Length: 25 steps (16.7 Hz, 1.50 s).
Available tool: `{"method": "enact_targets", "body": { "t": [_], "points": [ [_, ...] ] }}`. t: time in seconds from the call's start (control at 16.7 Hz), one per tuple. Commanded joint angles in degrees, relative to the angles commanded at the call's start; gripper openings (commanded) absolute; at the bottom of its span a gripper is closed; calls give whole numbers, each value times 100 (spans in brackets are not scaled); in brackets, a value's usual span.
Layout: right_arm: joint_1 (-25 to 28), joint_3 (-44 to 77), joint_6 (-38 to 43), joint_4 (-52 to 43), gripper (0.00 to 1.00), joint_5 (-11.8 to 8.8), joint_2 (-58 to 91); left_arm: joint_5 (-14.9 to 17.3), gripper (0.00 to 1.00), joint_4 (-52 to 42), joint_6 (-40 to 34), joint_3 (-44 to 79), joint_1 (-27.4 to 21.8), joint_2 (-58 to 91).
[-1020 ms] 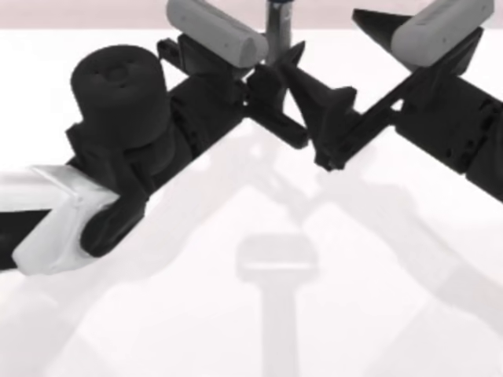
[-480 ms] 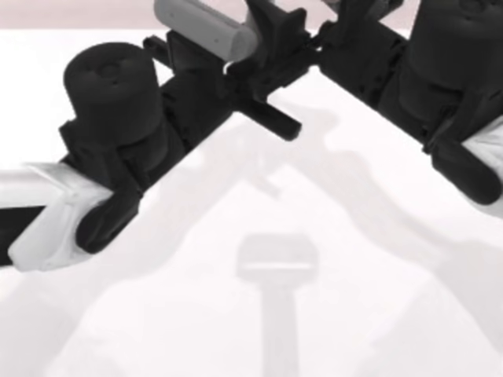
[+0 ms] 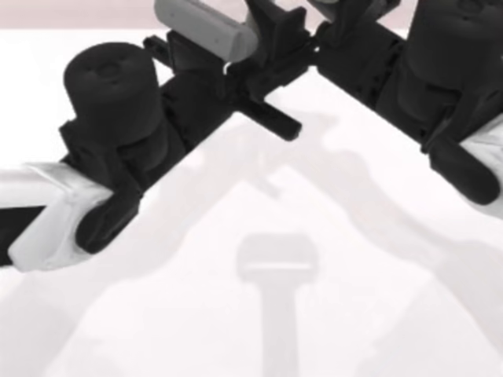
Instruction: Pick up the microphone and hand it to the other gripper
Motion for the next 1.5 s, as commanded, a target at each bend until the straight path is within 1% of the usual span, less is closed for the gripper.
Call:
{"method": "enact_targets", "body": {
  "t": [0.48, 0.54, 1.02, 1.5],
  "points": [
    [0, 0, 0, 0, 2, 0, 0, 0, 0, 0, 0, 0, 0, 0],
    [0, 0, 0, 0, 0, 0, 0, 0, 0, 0, 0, 0, 0, 0],
    [0, 0, 0, 0, 0, 0, 0, 0, 0, 0, 0, 0, 0, 0],
    [0, 0, 0, 0, 0, 0, 0, 0, 60, 0, 0, 0, 0, 0]
  ]
}}
